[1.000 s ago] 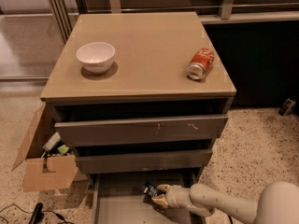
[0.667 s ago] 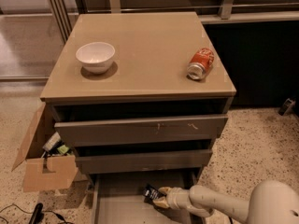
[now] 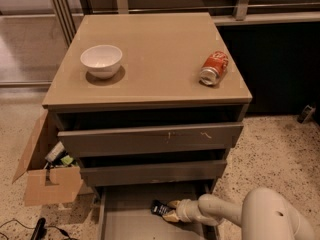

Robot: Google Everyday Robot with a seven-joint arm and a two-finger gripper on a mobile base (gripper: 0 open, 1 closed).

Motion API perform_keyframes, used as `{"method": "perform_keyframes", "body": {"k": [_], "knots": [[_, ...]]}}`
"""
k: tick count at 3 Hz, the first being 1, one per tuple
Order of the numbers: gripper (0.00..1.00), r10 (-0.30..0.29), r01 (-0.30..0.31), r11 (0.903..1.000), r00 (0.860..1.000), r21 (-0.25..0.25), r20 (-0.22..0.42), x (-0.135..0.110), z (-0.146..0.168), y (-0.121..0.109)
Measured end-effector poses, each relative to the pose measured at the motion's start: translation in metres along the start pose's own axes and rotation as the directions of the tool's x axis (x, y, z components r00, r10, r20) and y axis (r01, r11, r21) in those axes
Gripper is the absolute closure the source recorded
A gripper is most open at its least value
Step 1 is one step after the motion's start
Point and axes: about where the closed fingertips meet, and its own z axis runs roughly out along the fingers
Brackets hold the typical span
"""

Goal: Place rxbar blueberry into bottom drawer

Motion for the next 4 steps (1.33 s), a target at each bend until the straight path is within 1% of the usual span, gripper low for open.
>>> {"method": "perform_keyframes", "body": {"k": [1, 4], "knots": [[0.86, -0.001, 0.001, 1.0, 1.0, -0.003, -0.001, 0.0, 0.0011, -0.0005], [0.17, -0.001, 0.001, 1.0, 1.0, -0.003, -0.001, 0.0, 0.0012, -0.0004]]}}
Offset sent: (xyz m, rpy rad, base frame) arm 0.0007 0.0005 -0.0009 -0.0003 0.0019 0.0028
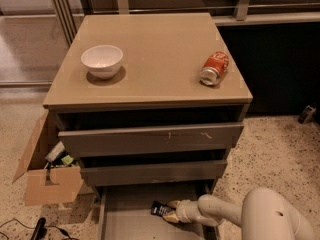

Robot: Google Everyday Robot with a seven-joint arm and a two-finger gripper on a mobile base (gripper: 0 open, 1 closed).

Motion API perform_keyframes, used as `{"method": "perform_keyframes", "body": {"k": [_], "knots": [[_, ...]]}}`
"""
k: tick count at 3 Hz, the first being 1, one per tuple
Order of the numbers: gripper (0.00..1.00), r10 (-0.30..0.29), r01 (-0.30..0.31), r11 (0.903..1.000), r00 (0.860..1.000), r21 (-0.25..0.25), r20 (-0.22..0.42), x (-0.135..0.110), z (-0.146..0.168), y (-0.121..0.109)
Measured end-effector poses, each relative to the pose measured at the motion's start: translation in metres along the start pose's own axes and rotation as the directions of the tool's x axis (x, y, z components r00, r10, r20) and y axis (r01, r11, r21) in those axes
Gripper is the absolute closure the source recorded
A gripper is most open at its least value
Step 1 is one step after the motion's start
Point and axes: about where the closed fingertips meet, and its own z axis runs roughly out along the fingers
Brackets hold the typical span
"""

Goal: Place rxbar blueberry into bottom drawer

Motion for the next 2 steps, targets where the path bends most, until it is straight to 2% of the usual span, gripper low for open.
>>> {"method": "perform_keyframes", "body": {"k": [1, 2], "knots": [[0.0, 0.0, 0.0, 1.0, 1.0, 0.0, 0.0, 0.0, 0.0001, 0.0001], [0.0, 0.0, 0.0, 1.0, 1.0, 0.0, 0.0, 0.0, 0.0001, 0.0001]]}}
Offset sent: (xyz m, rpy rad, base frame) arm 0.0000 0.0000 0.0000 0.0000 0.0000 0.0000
